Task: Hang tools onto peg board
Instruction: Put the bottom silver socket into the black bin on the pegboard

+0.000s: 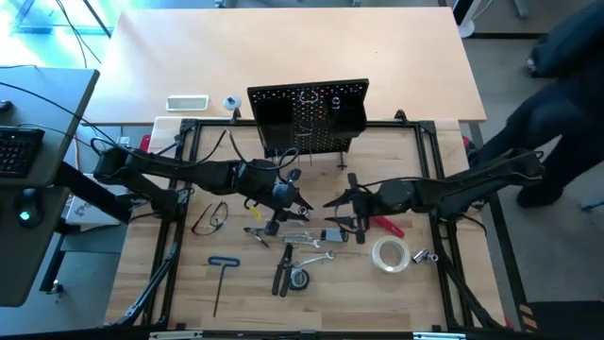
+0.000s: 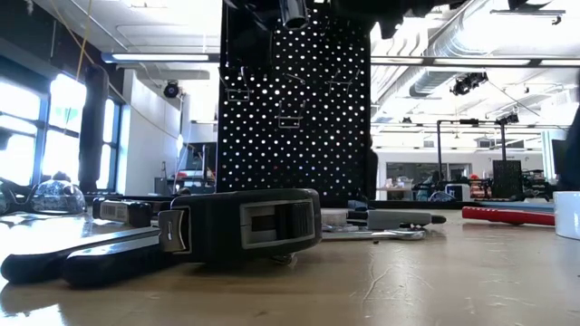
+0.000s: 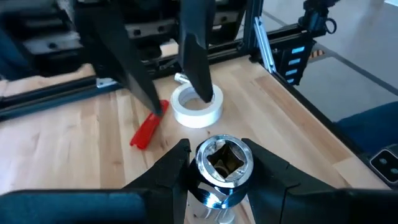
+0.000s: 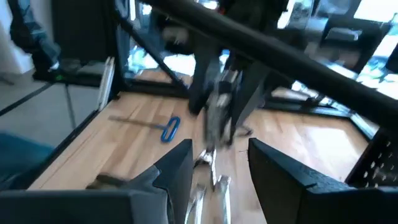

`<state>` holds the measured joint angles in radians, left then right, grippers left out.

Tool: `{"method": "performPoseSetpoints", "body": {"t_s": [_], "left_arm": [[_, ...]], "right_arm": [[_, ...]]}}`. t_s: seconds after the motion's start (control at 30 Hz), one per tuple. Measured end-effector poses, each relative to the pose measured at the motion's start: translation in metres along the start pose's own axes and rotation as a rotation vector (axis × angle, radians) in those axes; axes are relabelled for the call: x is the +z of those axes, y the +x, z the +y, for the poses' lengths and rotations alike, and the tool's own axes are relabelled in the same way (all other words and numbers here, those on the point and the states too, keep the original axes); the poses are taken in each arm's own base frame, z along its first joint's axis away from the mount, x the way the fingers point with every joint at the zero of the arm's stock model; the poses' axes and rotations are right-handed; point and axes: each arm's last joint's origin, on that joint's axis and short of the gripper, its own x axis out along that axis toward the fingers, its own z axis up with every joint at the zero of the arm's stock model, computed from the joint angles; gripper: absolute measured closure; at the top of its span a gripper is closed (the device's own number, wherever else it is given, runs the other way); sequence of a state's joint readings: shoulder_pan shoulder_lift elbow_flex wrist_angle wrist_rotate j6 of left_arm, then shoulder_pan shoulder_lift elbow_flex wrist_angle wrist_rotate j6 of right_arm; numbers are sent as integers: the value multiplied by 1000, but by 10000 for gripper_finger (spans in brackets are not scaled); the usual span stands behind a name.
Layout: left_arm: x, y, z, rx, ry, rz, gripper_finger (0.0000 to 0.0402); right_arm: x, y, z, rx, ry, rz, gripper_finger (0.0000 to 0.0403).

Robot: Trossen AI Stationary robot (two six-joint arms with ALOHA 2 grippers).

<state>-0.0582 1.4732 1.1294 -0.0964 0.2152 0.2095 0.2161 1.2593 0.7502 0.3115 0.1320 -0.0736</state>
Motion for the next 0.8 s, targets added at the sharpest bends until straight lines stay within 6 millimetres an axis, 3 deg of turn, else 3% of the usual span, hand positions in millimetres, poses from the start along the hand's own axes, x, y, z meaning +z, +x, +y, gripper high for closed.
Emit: {"method": "performPoseSetpoints", "body": {"t_s": [0.37, 0.8], "left_arm": [[3, 6, 2, 2, 6, -57, 292], [5, 6, 2, 1, 13, -79, 292]], "right_arm": [[-17, 24, 0, -33, 31, 20, 252], [-14, 29, 0, -31, 61, -53, 252]]}}
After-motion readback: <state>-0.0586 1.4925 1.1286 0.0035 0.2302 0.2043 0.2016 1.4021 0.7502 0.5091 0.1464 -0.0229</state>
